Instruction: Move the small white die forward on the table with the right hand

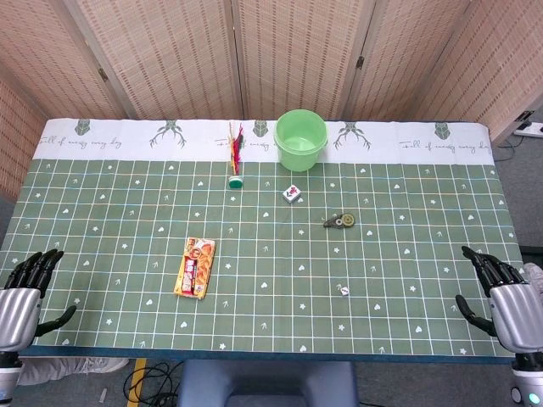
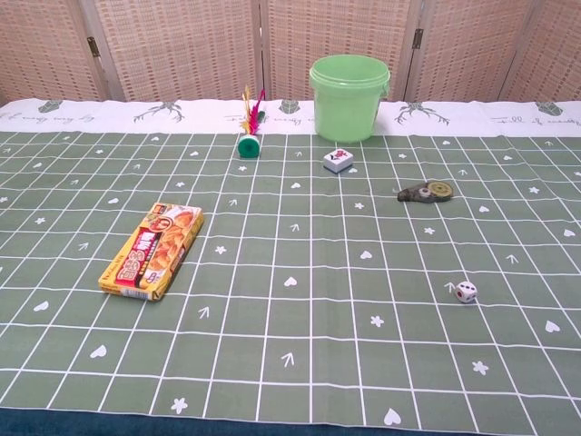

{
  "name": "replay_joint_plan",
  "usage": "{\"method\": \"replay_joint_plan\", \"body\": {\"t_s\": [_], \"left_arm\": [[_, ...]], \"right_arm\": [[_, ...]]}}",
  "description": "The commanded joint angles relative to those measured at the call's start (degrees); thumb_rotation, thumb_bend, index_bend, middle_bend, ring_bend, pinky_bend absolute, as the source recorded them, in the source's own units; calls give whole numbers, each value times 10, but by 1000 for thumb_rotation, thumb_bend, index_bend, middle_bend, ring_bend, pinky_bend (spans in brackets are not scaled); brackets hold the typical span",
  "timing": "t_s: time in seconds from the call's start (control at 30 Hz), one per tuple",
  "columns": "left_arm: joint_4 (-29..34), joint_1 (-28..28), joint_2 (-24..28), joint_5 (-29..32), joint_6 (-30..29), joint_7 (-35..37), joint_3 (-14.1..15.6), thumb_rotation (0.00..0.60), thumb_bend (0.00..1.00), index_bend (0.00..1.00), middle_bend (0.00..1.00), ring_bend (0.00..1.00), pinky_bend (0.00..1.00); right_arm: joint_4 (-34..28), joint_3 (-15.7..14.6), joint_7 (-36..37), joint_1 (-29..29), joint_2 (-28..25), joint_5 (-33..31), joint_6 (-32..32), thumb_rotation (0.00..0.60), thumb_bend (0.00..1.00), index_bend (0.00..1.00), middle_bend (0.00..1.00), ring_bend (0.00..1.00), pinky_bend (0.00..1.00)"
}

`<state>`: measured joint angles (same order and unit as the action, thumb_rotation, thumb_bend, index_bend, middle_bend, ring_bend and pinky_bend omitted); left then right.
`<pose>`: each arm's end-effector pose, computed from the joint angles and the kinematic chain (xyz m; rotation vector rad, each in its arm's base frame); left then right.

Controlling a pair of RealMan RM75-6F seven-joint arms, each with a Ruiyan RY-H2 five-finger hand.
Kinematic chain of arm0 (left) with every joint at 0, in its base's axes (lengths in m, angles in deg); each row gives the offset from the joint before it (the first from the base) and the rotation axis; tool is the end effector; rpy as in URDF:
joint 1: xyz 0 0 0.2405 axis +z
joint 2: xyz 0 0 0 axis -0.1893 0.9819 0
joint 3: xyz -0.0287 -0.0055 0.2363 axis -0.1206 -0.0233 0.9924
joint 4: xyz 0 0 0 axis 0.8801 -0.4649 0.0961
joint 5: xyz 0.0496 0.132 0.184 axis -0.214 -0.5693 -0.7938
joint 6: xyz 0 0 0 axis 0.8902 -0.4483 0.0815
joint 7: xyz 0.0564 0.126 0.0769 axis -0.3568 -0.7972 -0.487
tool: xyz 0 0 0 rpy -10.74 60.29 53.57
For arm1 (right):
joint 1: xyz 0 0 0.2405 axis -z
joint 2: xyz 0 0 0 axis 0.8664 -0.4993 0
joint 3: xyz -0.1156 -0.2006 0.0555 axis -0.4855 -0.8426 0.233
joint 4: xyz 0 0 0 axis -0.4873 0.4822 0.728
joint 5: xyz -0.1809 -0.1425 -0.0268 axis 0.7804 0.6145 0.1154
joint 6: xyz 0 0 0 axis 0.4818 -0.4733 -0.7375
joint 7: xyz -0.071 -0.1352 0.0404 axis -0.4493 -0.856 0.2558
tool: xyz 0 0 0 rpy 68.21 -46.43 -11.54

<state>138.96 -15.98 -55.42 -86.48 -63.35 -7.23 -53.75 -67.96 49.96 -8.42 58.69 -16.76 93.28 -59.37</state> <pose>-0.2802 0.1927 0.1326 -1.4242 -0.8291 -0.9019 -0.2772 -0.1700 0.1495 1.4183 -0.8295 1.0020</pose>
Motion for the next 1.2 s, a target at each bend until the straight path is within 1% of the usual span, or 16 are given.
{"method": "replay_joint_plan", "body": {"t_s": [0.03,0.27,0.47,0.63,0.7,0.77,0.8,0.87,0.9,0.93,1.03,1.1,1.2], "left_arm": [[-1,0,-1,-1,0,0,0,600,224,94,108,89,158],[-2,0,-1,-2,-1,0,1,600,224,94,108,89,158],[-6,4,-3,2,-10,-2,-2,600,224,94,108,89,158],[-7,4,-6,10,-10,-8,-7,600,223,94,108,89,158],[-7,2,-7,7,-7,-8,-6,600,224,94,108,89,158],[-7,1,-7,4,-5,-7,-4,600,224,95,108,89,158],[-7,1,-7,4,-5,-7,-4,600,224,95,108,89,158],[-7,3,-6,4,-7,-5,-4,600,224,96,108,89,158],[-8,3,-6,5,-8,-5,-4,600,224,96,108,89,158],[-8,4,-6,5,-10,-4,-4,600,224,97,108,89,158],[-9,6,-6,4,-12,-1,-3,600,224,97,108,89,158],[-10,8,-5,3,-13,0,-1,600,224,97,108,89,158],[-13,12,-4,7,-16,3,-1,600,224,97,108,89,158]], "right_arm": [[0,-1,0,0,0,0,1,600,275,116,234,215,290],[-2,-9,2,-3,-3,-6,25,600,275,116,236,215,291],[-7,-10,-1,-5,-6,-6,30,600,276,116,240,217,290],[-4,-14,-5,-15,10,6,44,600,276,128,284,250,308],[-4,-15,-11,-25,20,10,61,600,275,137,324,305,345],[-3,-13,-18,-38,32,13,78,600,276,150,383,389,401],[-2,-12,-22,-44,38,13,86,600,276,157,432,445,438],[-1,-9,-30,-59,50,10,109,600,275,169,581,592,547],[-1,-6,-34,-66,57,7,119,600,276,176,639,646,597],[0,-3,-40,-73,64,3,129,600,275,188,706,711,669],[3,3,-67,-96,88,-7,165,600,276,228,830,837,802],[0,3,-96,-111,101,-16,193,600,276,262,894,902,847],[-4,3,-127,-127,117,-32,227,600,276,273,954,966,911]]}}
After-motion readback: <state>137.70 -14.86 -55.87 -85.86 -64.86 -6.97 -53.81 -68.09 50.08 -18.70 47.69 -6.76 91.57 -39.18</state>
